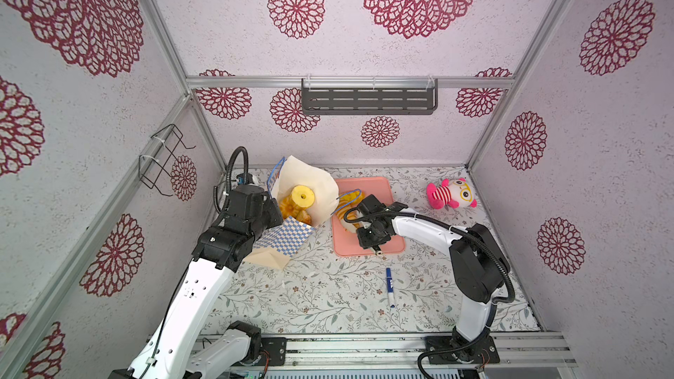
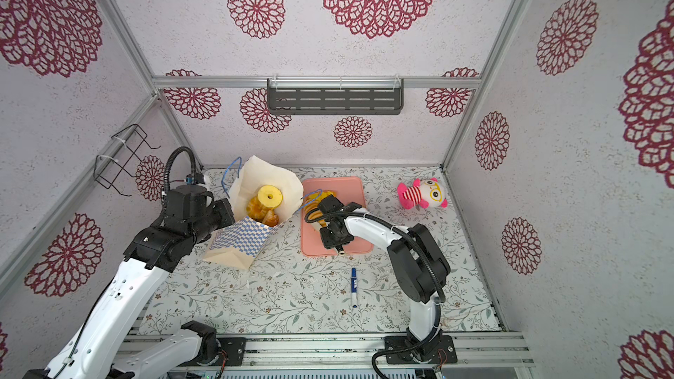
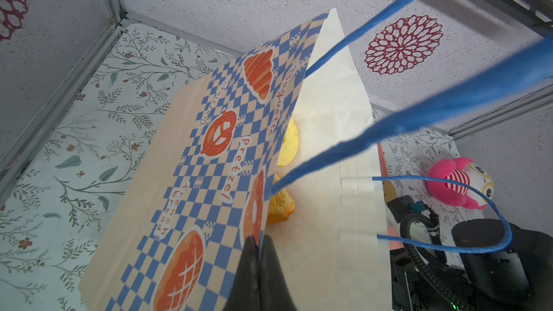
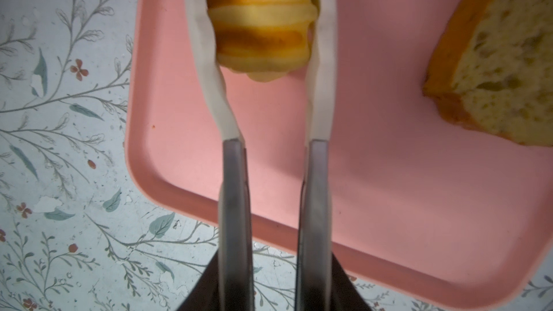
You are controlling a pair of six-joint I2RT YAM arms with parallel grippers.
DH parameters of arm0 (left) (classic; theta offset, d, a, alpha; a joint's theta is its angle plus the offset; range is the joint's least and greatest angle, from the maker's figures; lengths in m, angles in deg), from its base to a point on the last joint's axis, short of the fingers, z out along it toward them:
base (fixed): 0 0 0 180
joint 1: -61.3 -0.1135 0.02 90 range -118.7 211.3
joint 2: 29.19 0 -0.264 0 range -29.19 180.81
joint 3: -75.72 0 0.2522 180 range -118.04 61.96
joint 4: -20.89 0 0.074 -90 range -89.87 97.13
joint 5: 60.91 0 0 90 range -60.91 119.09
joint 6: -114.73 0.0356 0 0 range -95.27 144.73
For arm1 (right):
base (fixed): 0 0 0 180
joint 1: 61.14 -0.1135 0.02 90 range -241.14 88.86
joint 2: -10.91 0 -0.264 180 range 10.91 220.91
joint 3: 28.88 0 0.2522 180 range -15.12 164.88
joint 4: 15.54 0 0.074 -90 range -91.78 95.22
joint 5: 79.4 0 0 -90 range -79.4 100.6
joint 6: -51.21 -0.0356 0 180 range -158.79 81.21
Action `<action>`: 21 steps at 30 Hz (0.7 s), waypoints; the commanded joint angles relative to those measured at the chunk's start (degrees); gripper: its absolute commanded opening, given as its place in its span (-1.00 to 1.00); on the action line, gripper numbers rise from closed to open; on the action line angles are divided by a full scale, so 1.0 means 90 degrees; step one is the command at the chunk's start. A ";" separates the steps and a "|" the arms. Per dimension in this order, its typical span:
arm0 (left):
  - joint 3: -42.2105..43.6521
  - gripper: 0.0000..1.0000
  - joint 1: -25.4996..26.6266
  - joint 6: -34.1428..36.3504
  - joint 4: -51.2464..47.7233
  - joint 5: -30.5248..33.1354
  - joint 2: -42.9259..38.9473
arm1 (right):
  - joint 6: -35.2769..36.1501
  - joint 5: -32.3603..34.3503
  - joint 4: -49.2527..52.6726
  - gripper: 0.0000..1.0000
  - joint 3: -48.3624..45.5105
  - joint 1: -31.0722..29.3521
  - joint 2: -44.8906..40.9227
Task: Place the fake bread into the paper bag
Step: 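Close the tongs on the striped spiral bun on the tray with the right gripper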
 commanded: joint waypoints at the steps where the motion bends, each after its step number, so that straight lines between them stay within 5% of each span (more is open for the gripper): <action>1: 0.0057 -1.00 -0.0073 0.0026 -0.0017 0.0079 -0.0087 | 0.0055 -0.0002 -0.0088 -0.29 0.0048 -0.0027 -0.0465; 21: -0.0032 -1.00 -0.0086 0.0015 -0.0009 0.0048 -0.0031 | -0.0175 0.0108 0.0008 -0.37 -0.0989 0.0322 -0.2232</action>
